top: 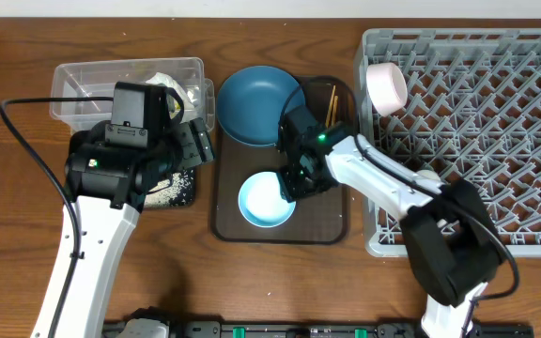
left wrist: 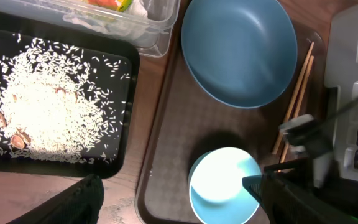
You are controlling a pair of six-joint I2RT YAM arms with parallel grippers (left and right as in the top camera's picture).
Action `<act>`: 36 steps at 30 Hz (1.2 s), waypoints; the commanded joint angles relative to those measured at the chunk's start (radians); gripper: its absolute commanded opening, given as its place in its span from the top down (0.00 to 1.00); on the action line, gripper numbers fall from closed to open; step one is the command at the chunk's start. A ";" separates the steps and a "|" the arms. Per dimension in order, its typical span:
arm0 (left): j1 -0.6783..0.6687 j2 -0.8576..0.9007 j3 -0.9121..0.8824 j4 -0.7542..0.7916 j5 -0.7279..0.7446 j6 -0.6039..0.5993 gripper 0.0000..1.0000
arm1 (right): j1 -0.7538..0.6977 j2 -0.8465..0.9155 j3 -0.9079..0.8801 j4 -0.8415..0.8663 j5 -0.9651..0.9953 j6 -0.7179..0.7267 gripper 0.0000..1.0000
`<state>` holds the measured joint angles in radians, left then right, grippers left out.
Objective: Sort waste into correct bins and load items into the dishwasher rack
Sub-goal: 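Carry the light-blue bowl right and place it in the rack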
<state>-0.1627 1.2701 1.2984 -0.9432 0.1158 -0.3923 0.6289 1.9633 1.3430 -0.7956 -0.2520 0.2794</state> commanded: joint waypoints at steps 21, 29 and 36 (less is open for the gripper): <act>0.005 0.006 -0.005 -0.006 -0.013 0.007 0.11 | -0.238 -0.331 0.183 -0.133 0.273 0.020 0.99; 0.005 0.006 -0.005 -0.006 -0.013 0.007 0.11 | -0.349 -0.462 0.186 -0.252 0.893 0.130 0.99; 0.005 0.006 -0.005 -0.006 -0.013 0.007 0.11 | -0.324 -0.353 0.185 -0.305 1.190 0.112 0.99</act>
<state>-0.1627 1.2701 1.2984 -0.9436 0.1158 -0.3916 0.2844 1.5520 1.5322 -1.0920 0.6998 0.3828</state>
